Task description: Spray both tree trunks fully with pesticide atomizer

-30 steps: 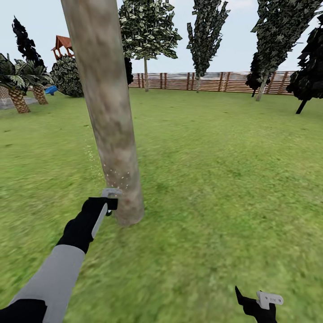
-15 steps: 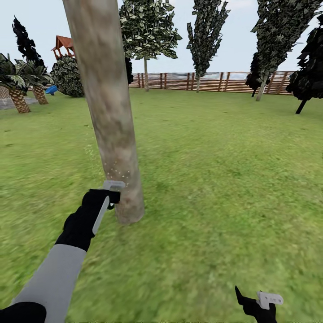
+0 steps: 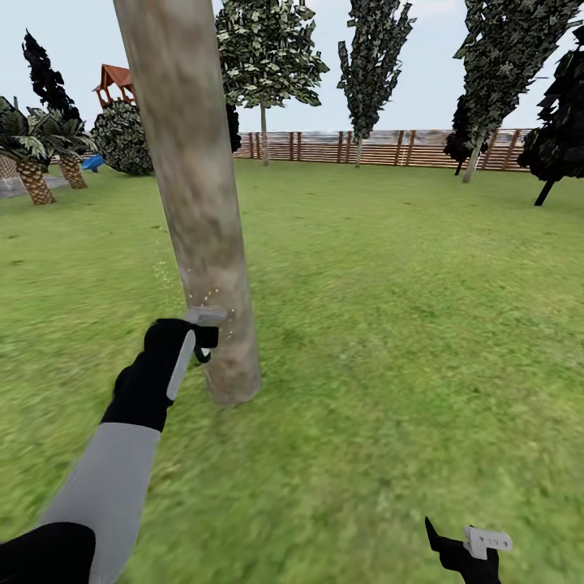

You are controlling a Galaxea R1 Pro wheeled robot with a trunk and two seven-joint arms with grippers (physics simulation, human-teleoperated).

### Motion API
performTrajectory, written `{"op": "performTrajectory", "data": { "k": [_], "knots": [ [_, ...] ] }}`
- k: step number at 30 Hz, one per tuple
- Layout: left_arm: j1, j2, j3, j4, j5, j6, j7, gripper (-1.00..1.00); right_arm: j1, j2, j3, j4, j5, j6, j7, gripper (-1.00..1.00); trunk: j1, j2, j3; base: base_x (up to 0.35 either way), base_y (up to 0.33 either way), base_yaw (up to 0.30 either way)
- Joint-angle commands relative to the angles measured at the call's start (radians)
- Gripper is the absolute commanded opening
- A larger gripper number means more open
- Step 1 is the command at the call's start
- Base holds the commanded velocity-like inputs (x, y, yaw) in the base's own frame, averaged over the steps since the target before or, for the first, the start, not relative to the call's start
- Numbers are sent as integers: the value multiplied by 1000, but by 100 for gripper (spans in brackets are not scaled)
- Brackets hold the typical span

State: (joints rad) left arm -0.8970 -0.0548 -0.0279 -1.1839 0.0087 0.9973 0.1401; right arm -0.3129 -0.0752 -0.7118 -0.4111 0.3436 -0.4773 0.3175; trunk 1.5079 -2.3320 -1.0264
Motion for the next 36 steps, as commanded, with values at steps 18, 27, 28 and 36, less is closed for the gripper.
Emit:
{"op": "performTrajectory", "data": {
  "k": [18, 27, 28, 36],
  "knots": [
    [10, 20, -81, -77, -11, 15, -4, -100, 0, 0, 0, 0, 0, 0, 0, 100, 0, 0, 0, 0, 0, 0],
    [18, 140, -92, 115, -5, 1, -8, -100, 0, 0, 0, 0, 1, 0, 0, 100, 0, 0, 0, 0, 0, 0],
    [18, 144, -93, 128, -5, -1, -7, -100, 0, 0, 0, 0, 1, 0, 0, 100, 0, 0, 0, 0, 0, 0],
    [17, 58, -104, 137, -12, -5, 5, -100, 0, 0, 0, 0, 1, 0, 0, 100, 0, 0, 0, 0, -126, 0]
  ]
}}
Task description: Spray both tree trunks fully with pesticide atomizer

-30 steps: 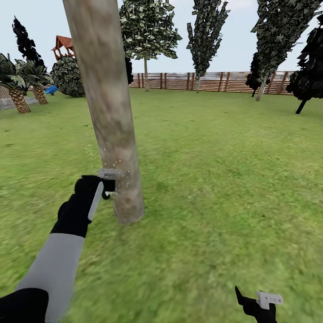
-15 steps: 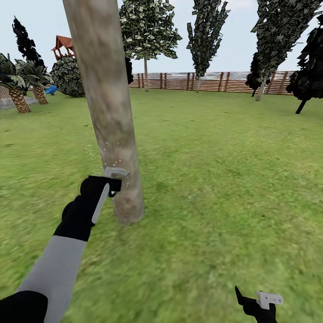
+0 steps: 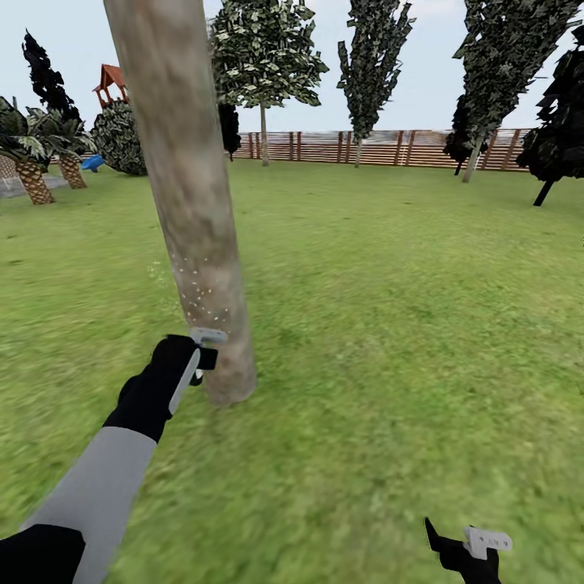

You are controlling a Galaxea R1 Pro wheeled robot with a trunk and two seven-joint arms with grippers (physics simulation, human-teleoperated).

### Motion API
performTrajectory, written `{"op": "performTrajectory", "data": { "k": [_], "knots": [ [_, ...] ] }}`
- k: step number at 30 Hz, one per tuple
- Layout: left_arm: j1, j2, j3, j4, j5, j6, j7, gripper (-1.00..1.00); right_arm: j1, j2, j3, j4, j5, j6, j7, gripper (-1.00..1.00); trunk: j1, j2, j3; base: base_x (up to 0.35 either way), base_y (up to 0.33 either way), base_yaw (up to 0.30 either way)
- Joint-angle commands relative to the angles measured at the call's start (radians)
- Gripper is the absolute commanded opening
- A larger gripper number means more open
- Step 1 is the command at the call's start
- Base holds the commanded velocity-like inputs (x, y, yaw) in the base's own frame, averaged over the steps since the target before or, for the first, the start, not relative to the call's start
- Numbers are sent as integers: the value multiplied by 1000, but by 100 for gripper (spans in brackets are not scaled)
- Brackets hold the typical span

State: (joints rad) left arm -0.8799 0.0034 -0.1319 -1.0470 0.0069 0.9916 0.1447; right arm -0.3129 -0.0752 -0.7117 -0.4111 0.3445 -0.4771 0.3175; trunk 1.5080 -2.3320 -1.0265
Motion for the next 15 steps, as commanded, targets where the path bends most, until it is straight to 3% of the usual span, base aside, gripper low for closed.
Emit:
{"op": "performTrajectory", "data": {
  "k": [1, 4, 7, 10, 13, 15],
  "knots": [
    [0, -4, 0, -3, -11, 0, 0, -100, 0, 0, 0, 0, 0, 0, 0, 100, 0, 0, 0, 0, -270, 0],
    [6, -6, 0, -3, -12, -1, 1, -100, 0, 0, 0, 0, 0, 0, 0, 100, 0, 0, 0, -12, -273, 0],
    [61, -1, 2, 3, -15, -26, 3, -100, 0, 0, 0, 0, 0, 0, 0, 100, 0, 0, 0, -32, -275, 0],
    [122, 4, 10, 9, -15, -117, 25, -100, 0, 0, 0, 1, 1, 0, 0, 100, 0, 0, 0, -5, -275, 0],
    [150, 5, 69, 61, -12, -203, 81, -100, 0, 0, 0, 1, 0, 0, 0, 100, 0, 0, 0, -1, -275, 0],
    [156, 5, 121, 173, -10, -304, 108, -100, 0, 0, 0, 1, 0, 0, 0, 100, 0, 0, 0, 0, -276, 0]
  ]
}}
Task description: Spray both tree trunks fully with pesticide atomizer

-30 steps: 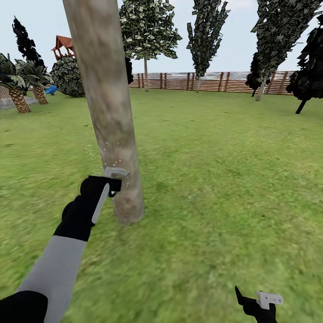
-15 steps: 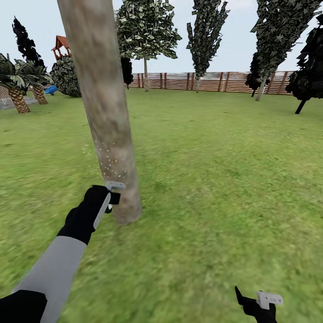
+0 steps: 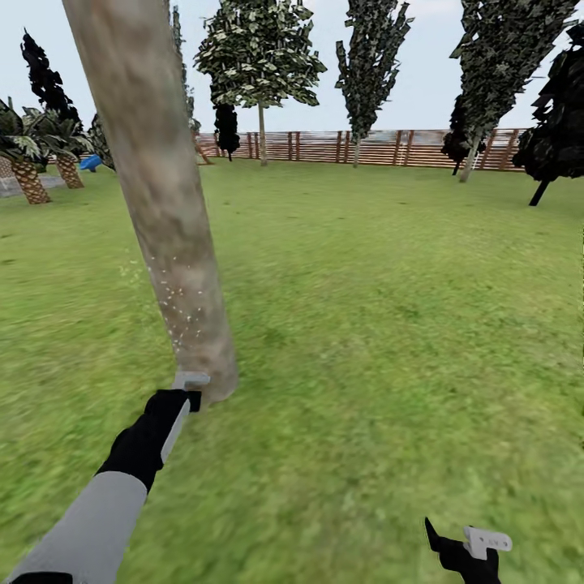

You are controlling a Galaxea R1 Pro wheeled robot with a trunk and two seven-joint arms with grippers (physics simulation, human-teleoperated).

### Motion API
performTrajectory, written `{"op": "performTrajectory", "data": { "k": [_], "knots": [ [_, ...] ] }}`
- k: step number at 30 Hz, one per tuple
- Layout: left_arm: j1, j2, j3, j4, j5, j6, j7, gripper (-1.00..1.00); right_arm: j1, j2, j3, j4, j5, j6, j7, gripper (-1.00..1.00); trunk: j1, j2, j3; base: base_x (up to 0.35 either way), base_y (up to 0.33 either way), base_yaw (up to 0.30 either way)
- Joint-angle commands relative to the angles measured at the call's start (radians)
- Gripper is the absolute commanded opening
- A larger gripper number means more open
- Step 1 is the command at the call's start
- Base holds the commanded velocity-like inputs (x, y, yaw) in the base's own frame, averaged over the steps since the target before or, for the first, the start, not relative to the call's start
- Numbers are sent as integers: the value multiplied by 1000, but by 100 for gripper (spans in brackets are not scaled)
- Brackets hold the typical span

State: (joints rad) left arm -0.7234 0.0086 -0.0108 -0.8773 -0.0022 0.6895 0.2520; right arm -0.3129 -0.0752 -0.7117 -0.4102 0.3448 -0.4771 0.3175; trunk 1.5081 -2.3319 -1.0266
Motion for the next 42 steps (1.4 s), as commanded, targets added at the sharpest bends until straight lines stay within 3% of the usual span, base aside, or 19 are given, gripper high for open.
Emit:
{"op": "performTrajectory", "data": {
  "k": [1, 5, 10, 14, 28, 42],
  "knots": [
    [0, -1, 12, 44, 0, -48, 3, -100, 0, 0, 0, 0, 0, 0, 0, 100, 0, 0, 0, 15, -275, 33],
    [1, -1, 28, 153, 3, -159, 8, -100, 0, 0, 0, 1, 0, 0, 0, 100, 0, 0, 0, 89, -274, 175],
    [27, -1, 39, 166, 7, -243, 10, -100, 0, 0, 1, 1, 0, 0, 0, 100, 0, 0, 0, 183, -238, 272],
    [30, -3, 54, 166, 8, -252, 10, -100, 0, 0, 1, 1, 0, 0, 0, 100, 0, 0, 0, 239, -194, 249],
    [31, -10, 54, 164, 7, -254, 9, -100, 0, 0, 1, -1, -1, 0, 1, 100, 0, 0, 0, 184, -225, 16],
    [31, -12, 52, 164, 7, -251, 9, -100, 0, 0, 0, -1, -1, 0, 2, 100, 0, 0, 0, 11, -275, 263]
  ]
}}
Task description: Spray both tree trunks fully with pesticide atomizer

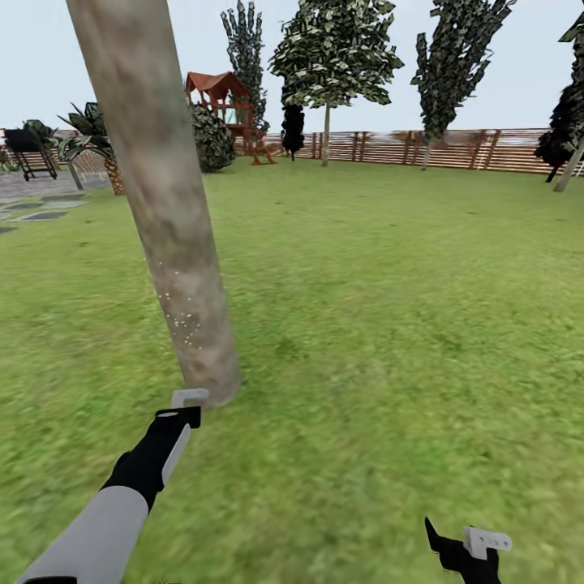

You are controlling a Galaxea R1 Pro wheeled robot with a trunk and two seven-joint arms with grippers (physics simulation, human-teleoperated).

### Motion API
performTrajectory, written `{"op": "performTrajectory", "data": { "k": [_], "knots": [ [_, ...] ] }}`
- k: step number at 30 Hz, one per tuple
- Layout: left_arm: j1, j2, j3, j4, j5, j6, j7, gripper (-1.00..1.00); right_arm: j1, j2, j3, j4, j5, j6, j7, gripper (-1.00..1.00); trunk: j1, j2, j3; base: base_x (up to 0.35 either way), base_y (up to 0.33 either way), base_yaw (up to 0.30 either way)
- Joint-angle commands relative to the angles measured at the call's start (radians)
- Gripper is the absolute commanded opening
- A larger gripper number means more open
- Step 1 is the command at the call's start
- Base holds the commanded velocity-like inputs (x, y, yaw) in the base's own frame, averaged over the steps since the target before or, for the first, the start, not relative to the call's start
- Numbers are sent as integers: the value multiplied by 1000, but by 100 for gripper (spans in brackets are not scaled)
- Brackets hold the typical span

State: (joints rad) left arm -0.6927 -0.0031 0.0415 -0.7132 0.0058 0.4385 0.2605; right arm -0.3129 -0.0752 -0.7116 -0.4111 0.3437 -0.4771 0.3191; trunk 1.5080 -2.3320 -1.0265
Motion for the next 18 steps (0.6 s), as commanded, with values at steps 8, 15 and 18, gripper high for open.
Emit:
{"op": "performTrajectory", "data": {
  "k": [8, 15, 18],
  "knots": [
    [0, 1, 1, 0, -1, 4, 19, -100, 0, 0, 0, 0, 0, 0, 0, 100, 0, 0, 0, 109, -276, 130],
    [-1, 1, 1, 0, -3, 15, 18, -100, 0, 0, 1, 0, 0, 0, 0, 100, 0, 0, 0, 140, -276, 168],
    [-1, 2, 1, 0, -3, 16, 18, -100, 0, 0, 1, 0, 0, 0, 0, 100, 0, 0, 0, 140, -276, 275]
  ]
}}
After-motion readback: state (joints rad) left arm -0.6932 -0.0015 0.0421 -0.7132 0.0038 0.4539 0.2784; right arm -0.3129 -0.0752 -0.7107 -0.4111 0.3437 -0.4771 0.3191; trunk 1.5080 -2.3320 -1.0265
